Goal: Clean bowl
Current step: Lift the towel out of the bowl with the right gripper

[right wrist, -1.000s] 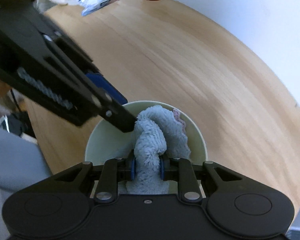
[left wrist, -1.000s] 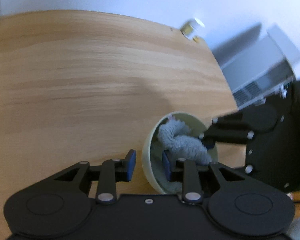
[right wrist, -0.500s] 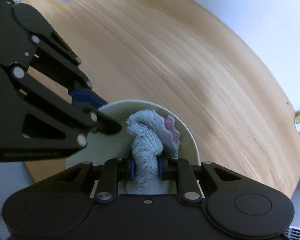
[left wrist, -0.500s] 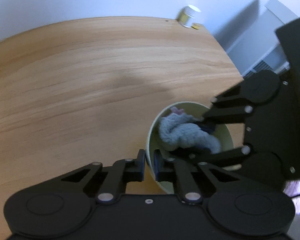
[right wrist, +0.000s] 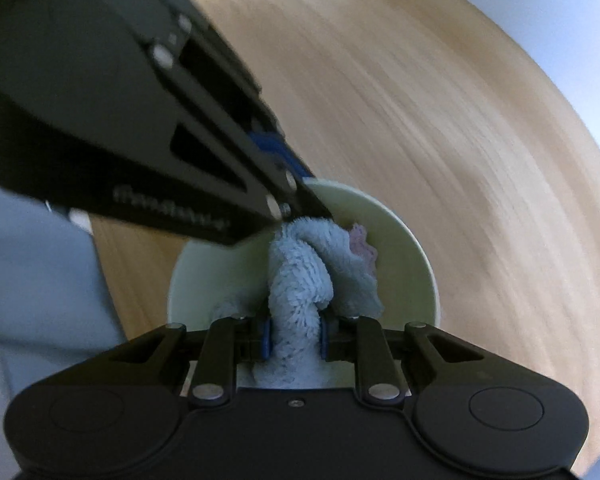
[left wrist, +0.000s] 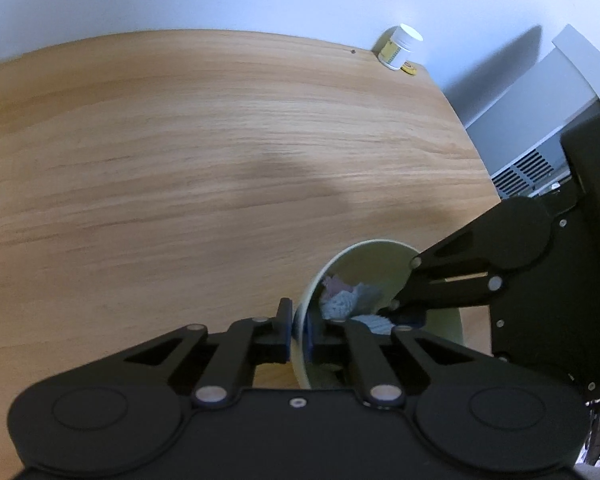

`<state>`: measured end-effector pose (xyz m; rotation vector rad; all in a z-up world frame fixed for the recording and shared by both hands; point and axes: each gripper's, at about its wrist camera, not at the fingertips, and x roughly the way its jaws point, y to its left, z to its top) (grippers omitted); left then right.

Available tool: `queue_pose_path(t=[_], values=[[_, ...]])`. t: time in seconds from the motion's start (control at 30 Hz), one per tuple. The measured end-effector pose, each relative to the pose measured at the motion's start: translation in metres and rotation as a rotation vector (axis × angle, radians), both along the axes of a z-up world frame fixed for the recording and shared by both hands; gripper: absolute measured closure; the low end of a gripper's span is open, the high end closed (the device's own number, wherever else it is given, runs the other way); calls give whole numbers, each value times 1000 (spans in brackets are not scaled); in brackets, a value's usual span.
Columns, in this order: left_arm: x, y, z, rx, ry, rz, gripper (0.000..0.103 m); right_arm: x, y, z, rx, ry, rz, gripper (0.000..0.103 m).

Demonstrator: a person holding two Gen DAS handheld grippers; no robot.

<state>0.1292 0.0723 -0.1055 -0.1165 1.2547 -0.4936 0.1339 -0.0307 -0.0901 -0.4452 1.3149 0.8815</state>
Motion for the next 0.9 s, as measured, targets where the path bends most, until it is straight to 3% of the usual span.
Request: queue_pose_path(t=[0.17,0.63,0.67,0.77,0.9], values=[[-2,7,0,-8,6,9,97,15,-18,-3,104,-10,-205,81],[5,0,-2,10,38,15,93,2,-75,35,131,-157,-373,80],[8,-2,-2,21,50,5,91,1,-79,38,133,-168,-385,79],[10,-6,-4,39,44,-10,67,-10,-95,45,160,-191,-463,79],[13,-12,-11,45,55,-20,69,-34,-122,51,220,-211,-615,79]])
